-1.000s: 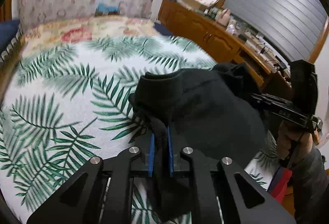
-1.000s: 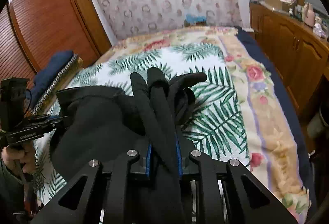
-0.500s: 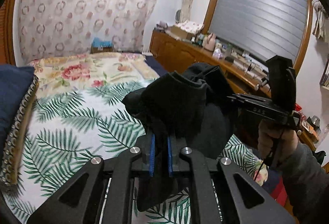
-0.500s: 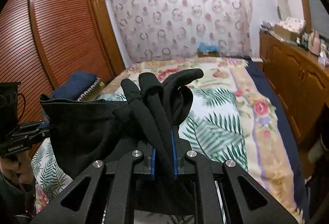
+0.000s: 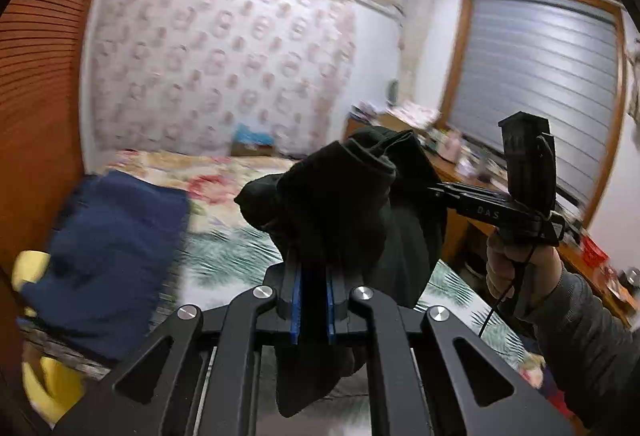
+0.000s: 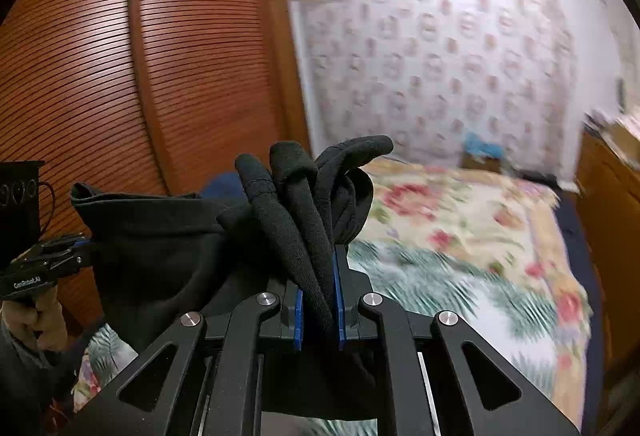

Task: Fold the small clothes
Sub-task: 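Grasp the folded bundle with both grippers and lift it off the bed, then carry the bundle with both grippers and lower it onto the navy clothes stack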

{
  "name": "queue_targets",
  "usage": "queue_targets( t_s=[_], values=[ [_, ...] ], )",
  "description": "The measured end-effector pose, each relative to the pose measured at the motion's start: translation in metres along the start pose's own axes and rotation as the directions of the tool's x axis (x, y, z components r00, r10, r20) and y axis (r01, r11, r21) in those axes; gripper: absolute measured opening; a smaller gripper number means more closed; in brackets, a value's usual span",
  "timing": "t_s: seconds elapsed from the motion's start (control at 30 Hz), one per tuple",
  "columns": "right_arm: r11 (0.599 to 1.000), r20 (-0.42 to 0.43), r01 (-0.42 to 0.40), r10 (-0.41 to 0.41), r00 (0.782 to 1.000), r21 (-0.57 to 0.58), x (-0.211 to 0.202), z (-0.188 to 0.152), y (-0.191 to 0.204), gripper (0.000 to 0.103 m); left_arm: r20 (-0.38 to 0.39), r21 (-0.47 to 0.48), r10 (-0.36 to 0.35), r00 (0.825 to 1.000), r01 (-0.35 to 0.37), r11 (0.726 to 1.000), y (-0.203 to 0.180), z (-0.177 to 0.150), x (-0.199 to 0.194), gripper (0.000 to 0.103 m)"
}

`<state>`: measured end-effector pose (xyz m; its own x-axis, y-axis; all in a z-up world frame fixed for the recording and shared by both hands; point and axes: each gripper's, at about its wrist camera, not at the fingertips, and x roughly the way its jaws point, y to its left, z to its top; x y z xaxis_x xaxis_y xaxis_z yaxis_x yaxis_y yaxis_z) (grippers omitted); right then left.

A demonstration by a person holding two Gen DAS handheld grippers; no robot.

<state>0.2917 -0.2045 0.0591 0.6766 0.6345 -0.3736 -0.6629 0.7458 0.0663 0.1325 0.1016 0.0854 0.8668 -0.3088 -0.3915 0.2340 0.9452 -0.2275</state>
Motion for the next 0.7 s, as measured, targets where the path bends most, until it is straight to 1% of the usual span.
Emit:
queue_targets(
  t_s=[0.17,0.3,0.33,0.4,0.47,0.5,0.6,0.67,0.7],
  values=[
    [0.991,-0.002,-0.101,0.101,0.995,-0.082,0.076,0.043,0.024,0.011,0.044,-0.074,0.099,0.994,-0.095,0.993,0.067,0.011,-0.013,0.010],
    [0.978,-0.021,-0.161,0.160,0.987,-0.136,0.143,0.073,0.042,0.011,0.053,-0.133,0.171,0.984,-0.163,0.978,0.113,0.008,-0.012,0.010],
    [0.975,-0.029,-0.172,0.169,0.985,-0.144,0.164,0.080,0.038,0.011,0.049,-0.149,0.187,0.981,-0.178,0.973,0.124,0.005,-0.012,0.010],
    [0.969,-0.056,-0.197,0.191,0.980,-0.151,0.213,0.094,0.035,0.011,0.026,-0.178,0.224,0.974,-0.216,0.960,0.144,-0.005,-0.006,0.010],
    [0.965,-0.100,-0.221,0.209,0.973,-0.140,0.266,0.106,0.041,0.010,-0.004,-0.215,0.254,0.967,-0.249,0.944,0.165,-0.020,0.001,0.010],
    [0.961,-0.123,-0.226,0.208,0.970,-0.159,0.291,0.107,0.049,0.010,-0.021,-0.238,0.263,0.965,-0.260,0.936,0.173,-0.026,0.003,0.010],
    [0.953,-0.183,-0.232,0.197,0.963,-0.197,0.349,0.103,0.063,0.010,-0.060,-0.265,0.300,0.952,-0.305,0.915,0.189,-0.045,0.011,0.010],
    [0.954,-0.190,-0.216,0.177,0.966,-0.210,0.376,0.105,0.066,0.010,-0.083,-0.263,0.317,0.945,-0.327,0.908,0.191,-0.054,0.014,0.010],
    [0.955,-0.192,-0.216,0.178,0.965,-0.205,0.385,0.106,0.063,0.010,-0.093,-0.258,0.334,0.938,-0.347,0.902,0.191,-0.057,0.016,0.010]
  ],
)
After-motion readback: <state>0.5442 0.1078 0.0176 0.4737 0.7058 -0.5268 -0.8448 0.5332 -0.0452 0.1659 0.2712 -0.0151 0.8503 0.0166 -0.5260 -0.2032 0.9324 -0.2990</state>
